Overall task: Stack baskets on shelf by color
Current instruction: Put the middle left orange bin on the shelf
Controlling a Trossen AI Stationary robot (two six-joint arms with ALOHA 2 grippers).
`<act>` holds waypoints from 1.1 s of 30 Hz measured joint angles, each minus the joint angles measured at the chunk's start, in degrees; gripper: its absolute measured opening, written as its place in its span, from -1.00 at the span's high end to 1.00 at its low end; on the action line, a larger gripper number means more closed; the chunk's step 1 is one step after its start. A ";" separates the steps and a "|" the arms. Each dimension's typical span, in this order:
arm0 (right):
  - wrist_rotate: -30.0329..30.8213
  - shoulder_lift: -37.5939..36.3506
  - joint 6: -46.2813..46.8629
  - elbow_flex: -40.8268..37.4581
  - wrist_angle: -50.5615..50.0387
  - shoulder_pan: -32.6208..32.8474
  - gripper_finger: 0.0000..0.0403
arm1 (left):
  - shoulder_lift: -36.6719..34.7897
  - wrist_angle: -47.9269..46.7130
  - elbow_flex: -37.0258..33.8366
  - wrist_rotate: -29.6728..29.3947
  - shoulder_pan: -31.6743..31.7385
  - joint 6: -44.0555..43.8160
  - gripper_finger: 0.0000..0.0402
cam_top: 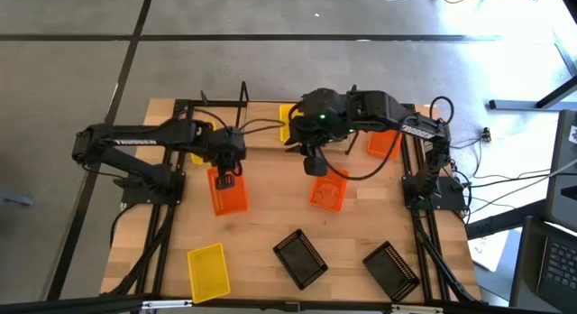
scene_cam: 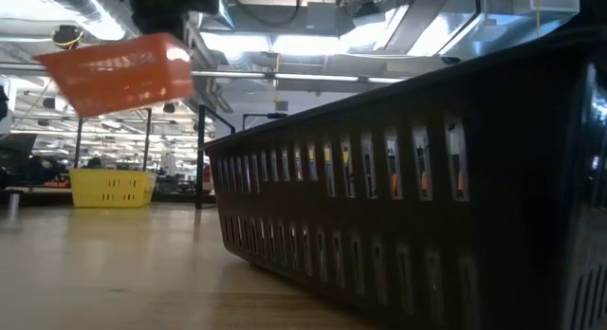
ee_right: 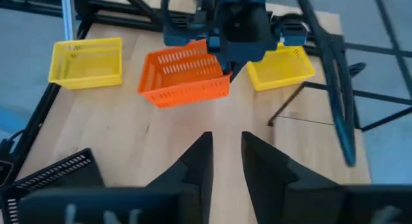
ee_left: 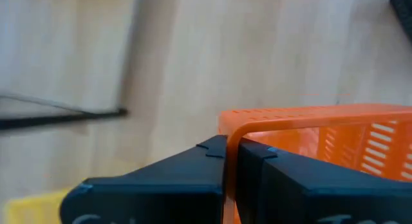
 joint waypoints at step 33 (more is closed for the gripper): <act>17.31 -4.93 -2.46 0.02 -3.81 -0.98 0.61 | 26.41 1.00 28.79 6.68 24.54 36.95 1.00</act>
